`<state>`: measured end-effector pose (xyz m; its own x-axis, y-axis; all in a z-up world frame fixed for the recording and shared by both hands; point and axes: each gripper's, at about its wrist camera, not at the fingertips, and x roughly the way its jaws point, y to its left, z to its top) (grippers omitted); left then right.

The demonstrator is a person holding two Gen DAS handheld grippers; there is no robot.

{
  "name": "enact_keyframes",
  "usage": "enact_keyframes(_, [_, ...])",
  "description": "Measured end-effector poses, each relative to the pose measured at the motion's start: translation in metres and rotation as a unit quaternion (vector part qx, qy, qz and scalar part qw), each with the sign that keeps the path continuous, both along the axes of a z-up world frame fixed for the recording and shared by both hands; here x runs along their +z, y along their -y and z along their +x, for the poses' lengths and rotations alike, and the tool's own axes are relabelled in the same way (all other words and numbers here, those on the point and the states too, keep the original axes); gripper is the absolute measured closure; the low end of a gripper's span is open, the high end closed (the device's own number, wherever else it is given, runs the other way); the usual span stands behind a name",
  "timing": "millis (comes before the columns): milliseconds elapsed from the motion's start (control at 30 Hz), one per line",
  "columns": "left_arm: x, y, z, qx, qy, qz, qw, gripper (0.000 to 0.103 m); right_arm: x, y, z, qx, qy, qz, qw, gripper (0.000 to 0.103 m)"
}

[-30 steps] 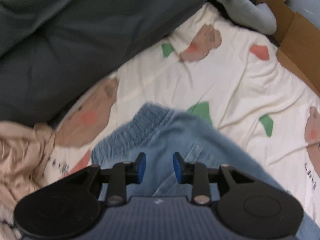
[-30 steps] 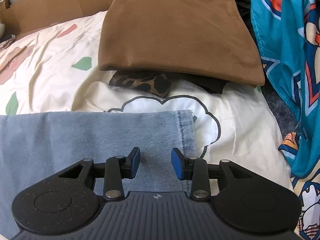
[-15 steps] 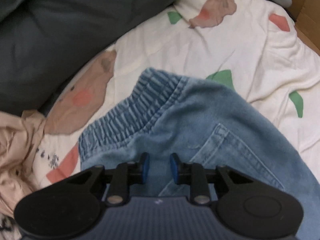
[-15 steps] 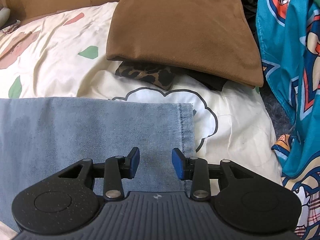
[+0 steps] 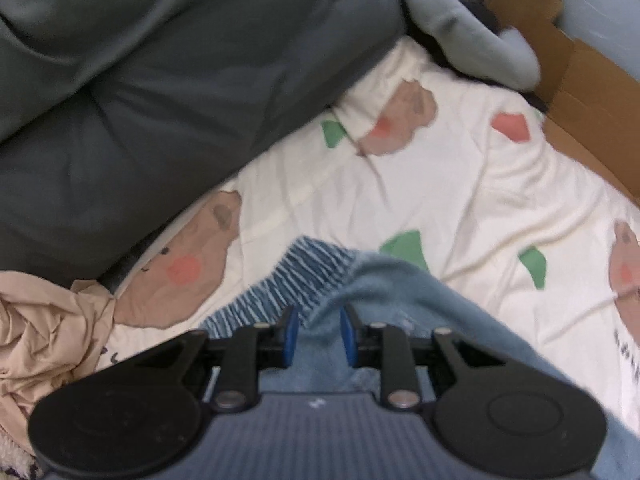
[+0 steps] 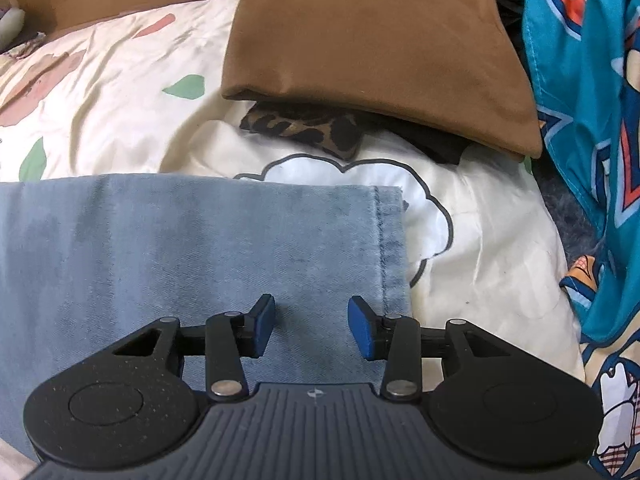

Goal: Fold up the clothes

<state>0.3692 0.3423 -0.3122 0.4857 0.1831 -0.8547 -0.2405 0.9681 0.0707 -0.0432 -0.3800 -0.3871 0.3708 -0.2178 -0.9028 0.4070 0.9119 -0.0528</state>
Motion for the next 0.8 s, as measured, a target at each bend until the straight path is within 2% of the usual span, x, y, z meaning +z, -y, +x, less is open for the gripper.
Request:
enact_keyframes(200, [-0.033,0.021,-0.007,-0.038,-0.023,0.019,0.9988,0.077,0.001,-0.004,-0.001,0.008,-0.01,-0.006,1.0,0.056])
enact_keyframes(533, [-0.076,0.024,0.022,-0.012,-0.034,0.05,0.9981,0.077,0.0,-0.006,0.0,0.021,-0.024,-0.017,0.999,0.056])
enact_keyframes(633, [-0.073,0.026,0.03,-0.011,-0.051,0.054,0.9972,0.077,0.0,-0.009,0.0,0.025,-0.023,-0.019,0.999,0.056])
enact_keyframes(800, [-0.04,0.01,0.019,-0.005,-0.041,0.012,0.9991,0.077,0.0,-0.008,-0.001,0.016,-0.009,-0.018,1.0,0.056])
